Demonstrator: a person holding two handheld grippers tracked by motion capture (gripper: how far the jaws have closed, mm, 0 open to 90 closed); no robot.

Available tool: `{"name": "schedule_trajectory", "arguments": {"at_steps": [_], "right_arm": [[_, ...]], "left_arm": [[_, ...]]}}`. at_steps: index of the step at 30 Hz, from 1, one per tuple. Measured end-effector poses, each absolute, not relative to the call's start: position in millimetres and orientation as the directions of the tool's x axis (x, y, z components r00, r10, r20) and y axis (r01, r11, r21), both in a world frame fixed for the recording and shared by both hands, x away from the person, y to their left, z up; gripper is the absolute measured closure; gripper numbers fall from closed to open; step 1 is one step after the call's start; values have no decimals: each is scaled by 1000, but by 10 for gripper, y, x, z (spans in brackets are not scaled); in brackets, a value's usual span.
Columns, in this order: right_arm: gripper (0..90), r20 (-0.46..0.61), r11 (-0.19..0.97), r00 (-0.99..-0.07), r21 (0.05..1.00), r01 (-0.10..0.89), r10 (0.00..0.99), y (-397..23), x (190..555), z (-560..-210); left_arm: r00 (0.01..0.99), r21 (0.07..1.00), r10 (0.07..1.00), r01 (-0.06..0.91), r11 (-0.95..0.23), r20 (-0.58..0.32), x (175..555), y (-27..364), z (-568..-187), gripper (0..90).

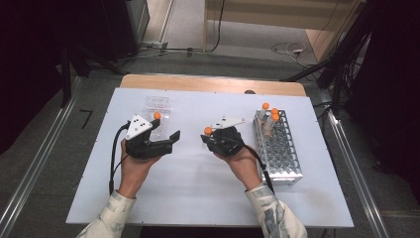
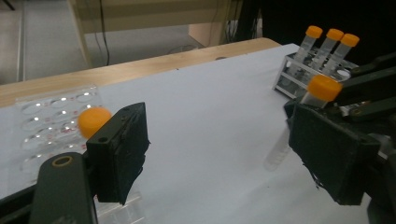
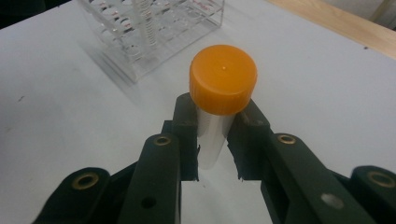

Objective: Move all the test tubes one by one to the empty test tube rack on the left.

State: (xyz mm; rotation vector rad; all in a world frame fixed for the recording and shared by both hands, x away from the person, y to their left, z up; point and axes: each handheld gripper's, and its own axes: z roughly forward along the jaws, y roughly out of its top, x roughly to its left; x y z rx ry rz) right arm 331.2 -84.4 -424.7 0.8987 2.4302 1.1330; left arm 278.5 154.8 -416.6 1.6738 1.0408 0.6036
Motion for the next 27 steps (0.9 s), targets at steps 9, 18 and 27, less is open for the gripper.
{"name": "schedule_trajectory", "arguments": {"at_steps": [9, 18, 27], "right_arm": [[716, -34, 542, -797, 751, 377, 603, -537, 3229, -4336], [716, -28, 548, -812, 752, 367, 583, -430, 3196, -4336], [716, -12, 548, -820, 750, 371, 573, -372, 3194, -4339]], "left_arm": [[548, 927, 832, 349, -133, -87, 2780, 1413, -4213, 259], [591, 930, 801, 340, -138, -97, 2776, 1396, -4222, 409], [621, 923, 776, 353, -151, -111, 2806, 1372, -4252, 515]]}}
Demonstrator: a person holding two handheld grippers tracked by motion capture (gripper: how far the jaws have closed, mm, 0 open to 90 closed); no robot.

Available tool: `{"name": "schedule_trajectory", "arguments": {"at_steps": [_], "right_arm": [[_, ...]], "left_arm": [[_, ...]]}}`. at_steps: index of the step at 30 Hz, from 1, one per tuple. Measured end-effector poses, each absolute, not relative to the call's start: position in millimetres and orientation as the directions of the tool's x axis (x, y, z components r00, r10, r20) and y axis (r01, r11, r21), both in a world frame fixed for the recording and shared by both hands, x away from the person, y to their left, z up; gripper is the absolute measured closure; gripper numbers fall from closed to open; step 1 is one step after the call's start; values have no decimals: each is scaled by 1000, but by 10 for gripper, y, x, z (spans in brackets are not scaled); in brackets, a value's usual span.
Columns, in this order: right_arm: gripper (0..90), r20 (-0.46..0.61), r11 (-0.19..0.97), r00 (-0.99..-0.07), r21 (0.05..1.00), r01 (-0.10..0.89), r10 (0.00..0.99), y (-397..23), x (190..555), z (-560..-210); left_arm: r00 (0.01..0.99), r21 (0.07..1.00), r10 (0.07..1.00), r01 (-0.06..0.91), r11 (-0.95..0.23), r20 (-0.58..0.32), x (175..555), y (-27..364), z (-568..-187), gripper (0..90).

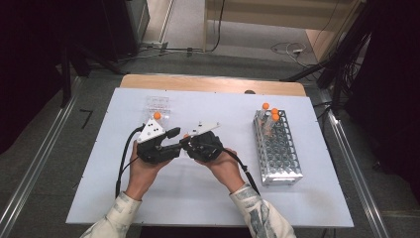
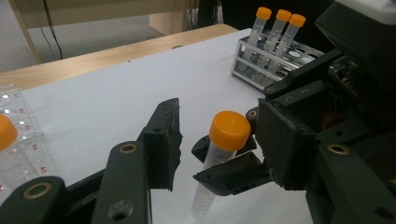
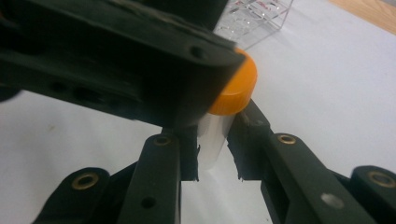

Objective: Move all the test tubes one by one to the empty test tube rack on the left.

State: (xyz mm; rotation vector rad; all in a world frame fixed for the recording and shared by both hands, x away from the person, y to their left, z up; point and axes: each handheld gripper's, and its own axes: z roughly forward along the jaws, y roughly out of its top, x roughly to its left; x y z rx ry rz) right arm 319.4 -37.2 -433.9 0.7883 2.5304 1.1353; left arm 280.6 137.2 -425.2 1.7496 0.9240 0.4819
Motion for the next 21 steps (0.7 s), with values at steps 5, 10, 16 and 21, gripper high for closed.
{"name": "schedule_trajectory", "arguments": {"at_steps": [5, 10, 16, 21], "right_arm": [[716, -16, 551, -825, 751, 363, 565, -337, 3185, -4335], [716, -14, 549, -827, 754, 361, 563, -326, 3176, -4315], [716, -8, 547, -825, 752, 367, 565, -321, 3174, -4311], [714, -4, 546, -826, 752, 369, 564, -323, 3174, -4310]], "left_arm": [[630, 920, 771, 352, -172, -96, 2809, 1359, -4267, 570], [632, 920, 771, 344, -185, -81, 2801, 1347, -4272, 637], [637, 921, 767, 341, -189, -79, 2799, 1347, -4272, 689], [639, 921, 765, 338, -192, -75, 2799, 1354, -4267, 700]]}}
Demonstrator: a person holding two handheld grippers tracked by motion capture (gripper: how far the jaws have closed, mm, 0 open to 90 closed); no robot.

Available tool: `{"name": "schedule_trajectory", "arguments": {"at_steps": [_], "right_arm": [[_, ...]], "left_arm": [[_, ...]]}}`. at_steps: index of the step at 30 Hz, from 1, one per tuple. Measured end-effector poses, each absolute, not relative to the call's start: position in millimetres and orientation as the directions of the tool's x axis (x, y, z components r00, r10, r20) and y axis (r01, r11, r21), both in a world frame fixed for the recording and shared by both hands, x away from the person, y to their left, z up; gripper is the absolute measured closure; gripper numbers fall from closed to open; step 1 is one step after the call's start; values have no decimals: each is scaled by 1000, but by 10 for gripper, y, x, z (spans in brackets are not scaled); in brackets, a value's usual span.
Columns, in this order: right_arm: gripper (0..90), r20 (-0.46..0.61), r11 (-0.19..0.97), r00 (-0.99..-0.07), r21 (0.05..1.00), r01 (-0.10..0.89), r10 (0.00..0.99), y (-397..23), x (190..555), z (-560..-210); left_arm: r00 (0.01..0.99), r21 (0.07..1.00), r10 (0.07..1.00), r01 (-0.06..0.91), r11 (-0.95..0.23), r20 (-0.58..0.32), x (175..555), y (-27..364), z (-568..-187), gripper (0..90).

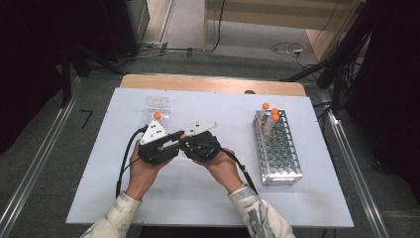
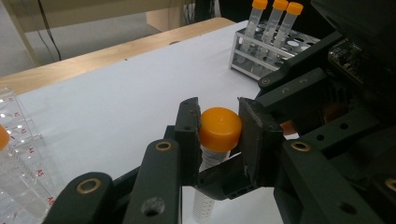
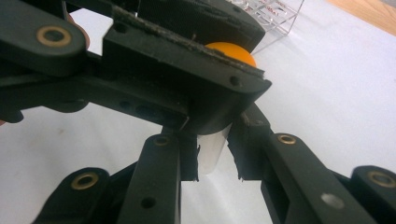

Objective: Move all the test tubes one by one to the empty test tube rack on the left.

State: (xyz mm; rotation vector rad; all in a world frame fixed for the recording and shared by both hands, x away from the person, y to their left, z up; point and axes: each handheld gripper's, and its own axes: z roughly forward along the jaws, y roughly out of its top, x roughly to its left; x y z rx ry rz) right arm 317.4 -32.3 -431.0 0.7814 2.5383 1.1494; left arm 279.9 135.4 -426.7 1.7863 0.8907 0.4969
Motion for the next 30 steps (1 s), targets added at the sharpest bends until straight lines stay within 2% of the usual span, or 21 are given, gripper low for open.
{"name": "schedule_trajectory", "arguments": {"at_steps": [21, 24, 26, 30], "right_arm": [[683, 8, 540, -834, 759, 365, 552, -352, 3178, -4289], [629, 22, 536, -838, 760, 368, 545, -363, 3178, -4281], [540, 34, 531, -837, 758, 378, 546, -372, 3180, -4275], [424, 43, 525, -828, 754, 394, 559, -423, 3187, -4258]], "left_arm": [[636, 922, 769, 331, -199, -62, 2803, 1334, -4231, 705], [632, 924, 772, 329, -195, -62, 2803, 1338, -4225, 705], [630, 925, 774, 328, -193, -61, 2804, 1351, -4216, 705], [623, 930, 779, 321, -180, -65, 2802, 1394, -4182, 705]]}}
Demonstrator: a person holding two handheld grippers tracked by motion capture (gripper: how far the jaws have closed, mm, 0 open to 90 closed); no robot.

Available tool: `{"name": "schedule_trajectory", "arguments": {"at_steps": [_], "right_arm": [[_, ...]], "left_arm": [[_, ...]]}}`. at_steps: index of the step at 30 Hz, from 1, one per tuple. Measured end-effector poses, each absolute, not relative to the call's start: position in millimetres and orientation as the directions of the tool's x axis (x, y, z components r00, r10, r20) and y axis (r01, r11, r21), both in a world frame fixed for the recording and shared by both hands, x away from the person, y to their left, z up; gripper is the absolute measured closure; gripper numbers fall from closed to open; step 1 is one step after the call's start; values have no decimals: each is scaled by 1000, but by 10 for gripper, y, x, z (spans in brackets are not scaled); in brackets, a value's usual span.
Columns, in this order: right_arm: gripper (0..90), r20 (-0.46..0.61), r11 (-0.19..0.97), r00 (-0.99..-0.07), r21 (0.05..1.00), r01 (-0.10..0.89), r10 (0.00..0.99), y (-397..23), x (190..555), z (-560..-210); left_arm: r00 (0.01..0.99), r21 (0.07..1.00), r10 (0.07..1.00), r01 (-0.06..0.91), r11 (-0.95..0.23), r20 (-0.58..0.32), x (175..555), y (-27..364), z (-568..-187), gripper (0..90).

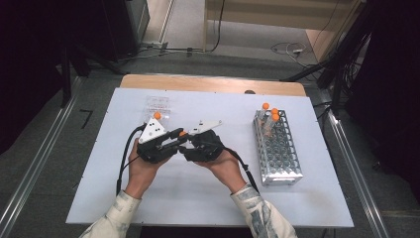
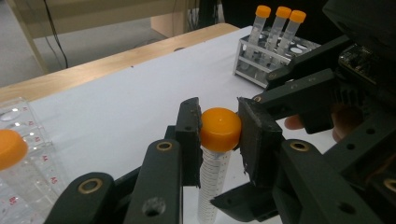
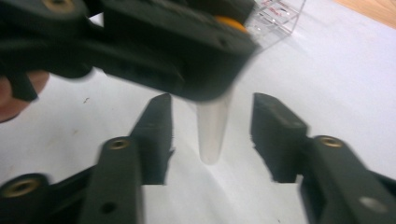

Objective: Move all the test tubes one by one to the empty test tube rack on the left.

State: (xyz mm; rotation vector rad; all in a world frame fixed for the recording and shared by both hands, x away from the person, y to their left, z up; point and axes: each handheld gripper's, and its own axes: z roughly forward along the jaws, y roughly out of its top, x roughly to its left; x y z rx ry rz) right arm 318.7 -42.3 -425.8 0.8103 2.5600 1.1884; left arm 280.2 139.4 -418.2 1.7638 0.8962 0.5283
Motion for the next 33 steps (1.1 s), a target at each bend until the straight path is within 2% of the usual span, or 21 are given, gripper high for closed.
{"name": "schedule_trajectory", "arguments": {"at_steps": [14, 22, 33], "right_arm": [[310, 62, 490, -787, 751, 442, 614, -803, 3190, -4284], [201, 54, 467, -763, 762, 449, 645, -930, 3206, -4334], [204, 59, 457, -753, 763, 458, 655, -1011, 3188, -4357]], "left_arm": [[570, 939, 818, 319, -127, -83, 2796, 1687, -3985, 705], [521, 946, 850, 307, -102, -77, 2765, 1847, -3903, 705], [480, 947, 875, 301, -108, -53, 2765, 1938, -3874, 705]]}}
